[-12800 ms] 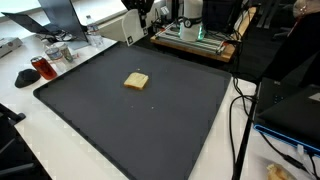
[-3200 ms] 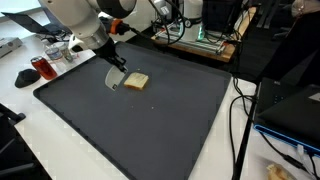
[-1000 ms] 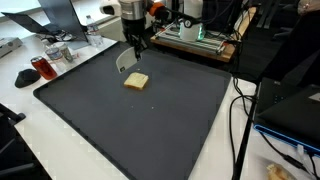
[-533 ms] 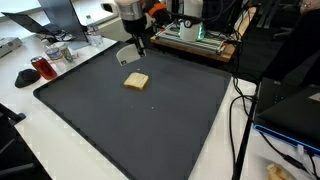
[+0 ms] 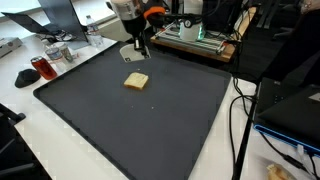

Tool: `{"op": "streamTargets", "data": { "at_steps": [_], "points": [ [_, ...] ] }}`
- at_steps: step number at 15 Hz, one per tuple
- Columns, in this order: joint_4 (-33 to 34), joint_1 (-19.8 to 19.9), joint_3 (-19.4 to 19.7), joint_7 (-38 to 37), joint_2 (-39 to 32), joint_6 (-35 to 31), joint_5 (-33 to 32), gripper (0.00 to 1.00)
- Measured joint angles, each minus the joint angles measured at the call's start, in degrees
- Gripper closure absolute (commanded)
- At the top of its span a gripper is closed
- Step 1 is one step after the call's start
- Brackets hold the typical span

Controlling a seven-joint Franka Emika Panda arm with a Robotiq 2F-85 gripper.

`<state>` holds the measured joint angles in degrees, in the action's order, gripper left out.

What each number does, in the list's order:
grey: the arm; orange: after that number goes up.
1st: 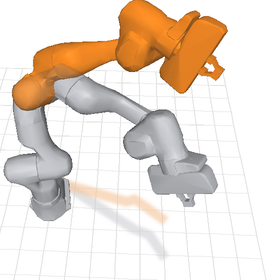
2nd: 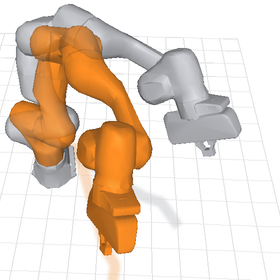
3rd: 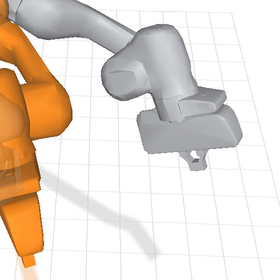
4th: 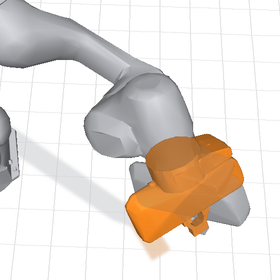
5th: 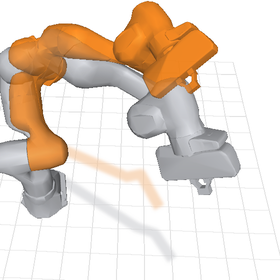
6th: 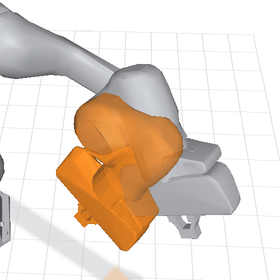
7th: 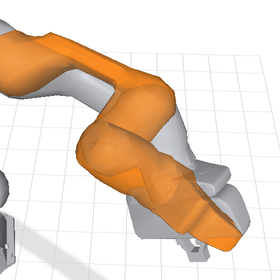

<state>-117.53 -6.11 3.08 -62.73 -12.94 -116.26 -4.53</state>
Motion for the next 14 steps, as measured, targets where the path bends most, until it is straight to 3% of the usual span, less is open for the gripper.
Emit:
{"op": "streamTargets", "data": {
  "at_steps": [3,6,14],
  "points": [
    [-2.32,1.29,0.03,-3.62,0.44,-3.76,4.42,0.99],
    [-5.31,3.44,0.01,-0.81,0.43,-10.56,10.96,0.96],
    [-6.23,4.15,-0.10,-2.62,-0.42,-14.11,12.10,0.99]
  ]
}}
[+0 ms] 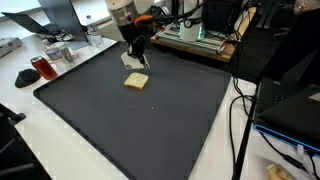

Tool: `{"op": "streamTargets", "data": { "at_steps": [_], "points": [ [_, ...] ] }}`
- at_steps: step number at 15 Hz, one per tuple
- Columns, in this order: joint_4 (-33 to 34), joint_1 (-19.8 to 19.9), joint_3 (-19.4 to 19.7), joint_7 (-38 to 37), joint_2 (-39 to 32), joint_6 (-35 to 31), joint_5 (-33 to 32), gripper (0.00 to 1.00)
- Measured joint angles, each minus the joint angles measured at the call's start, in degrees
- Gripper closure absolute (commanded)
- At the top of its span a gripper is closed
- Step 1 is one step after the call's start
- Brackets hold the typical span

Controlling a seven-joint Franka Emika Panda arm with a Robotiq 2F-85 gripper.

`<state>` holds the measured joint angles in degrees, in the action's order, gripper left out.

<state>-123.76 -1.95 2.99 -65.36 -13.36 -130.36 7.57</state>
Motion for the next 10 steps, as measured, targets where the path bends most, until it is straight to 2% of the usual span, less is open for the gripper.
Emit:
{"op": "streamTargets", "data": {
  "at_steps": [6,10],
  "points": [
    [-2.93,-0.90,0.62,-8.92,-2.50,-10.85,-1.10,0.99],
    [-5.65,-1.68,1.69,-13.06,-2.65,-14.45,-3.71,0.99]
  ]
}}
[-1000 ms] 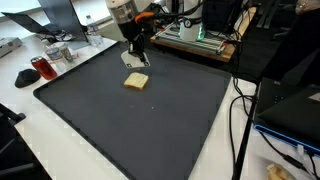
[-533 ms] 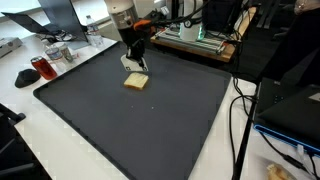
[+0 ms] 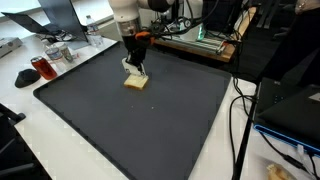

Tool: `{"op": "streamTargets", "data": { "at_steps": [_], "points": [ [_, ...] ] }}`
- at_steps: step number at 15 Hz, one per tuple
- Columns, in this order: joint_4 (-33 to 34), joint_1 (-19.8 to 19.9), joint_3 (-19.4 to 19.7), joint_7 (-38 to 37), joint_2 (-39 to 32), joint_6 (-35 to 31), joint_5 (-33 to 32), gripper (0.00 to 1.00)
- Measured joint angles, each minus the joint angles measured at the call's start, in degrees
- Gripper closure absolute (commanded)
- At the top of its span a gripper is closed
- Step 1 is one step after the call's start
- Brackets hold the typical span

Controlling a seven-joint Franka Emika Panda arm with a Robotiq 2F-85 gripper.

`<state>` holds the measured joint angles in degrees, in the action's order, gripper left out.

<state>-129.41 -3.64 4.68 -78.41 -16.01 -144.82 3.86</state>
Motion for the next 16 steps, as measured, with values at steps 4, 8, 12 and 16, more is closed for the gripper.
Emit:
{"op": "streamTargets", "data": {
  "at_steps": [4,8,12,16],
  "points": [
    [-2.55,-0.58,0.21,-1.31,0.06,-3.28,-1.20,0.99],
    [-4.83,-1.72,0.33,-3.05,0.04,-5.35,-2.55,0.99],
    [-6.05,-2.14,0.33,-3.27,-0.19,-6.49,-2.73,0.99],
    [-6.45,-2.39,0.35,-3.27,-1.13,-7.81,-3.23,0.99]
  ]
}}
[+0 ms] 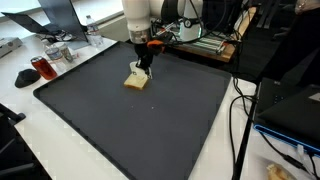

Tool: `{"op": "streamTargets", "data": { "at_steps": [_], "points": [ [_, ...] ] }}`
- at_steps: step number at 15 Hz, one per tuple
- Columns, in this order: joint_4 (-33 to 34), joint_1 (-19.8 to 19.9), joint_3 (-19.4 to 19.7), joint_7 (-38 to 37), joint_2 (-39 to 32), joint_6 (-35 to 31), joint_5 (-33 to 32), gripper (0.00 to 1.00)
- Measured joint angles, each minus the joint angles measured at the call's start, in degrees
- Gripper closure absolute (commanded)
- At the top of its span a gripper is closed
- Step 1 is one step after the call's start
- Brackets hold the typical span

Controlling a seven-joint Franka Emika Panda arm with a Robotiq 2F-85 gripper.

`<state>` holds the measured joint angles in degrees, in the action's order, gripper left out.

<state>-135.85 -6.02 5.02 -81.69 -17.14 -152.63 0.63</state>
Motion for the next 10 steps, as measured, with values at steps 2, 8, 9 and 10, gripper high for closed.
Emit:
{"op": "streamTargets", "data": {
  "at_steps": [2,8,9,10],
  "points": [
    [0.00,-0.16,0.10,0.00,-0.56,-0.47,-0.50,0.99],
    [0.40,-0.21,0.05,1.43,-1.49,-0.43,-0.32,0.99],
    [0.47,-0.17,0.03,1.70,-1.52,-0.33,-0.22,0.99],
    [0.53,-0.10,-0.04,2.09,-1.56,-0.29,-0.02,0.99]
  ]
}}
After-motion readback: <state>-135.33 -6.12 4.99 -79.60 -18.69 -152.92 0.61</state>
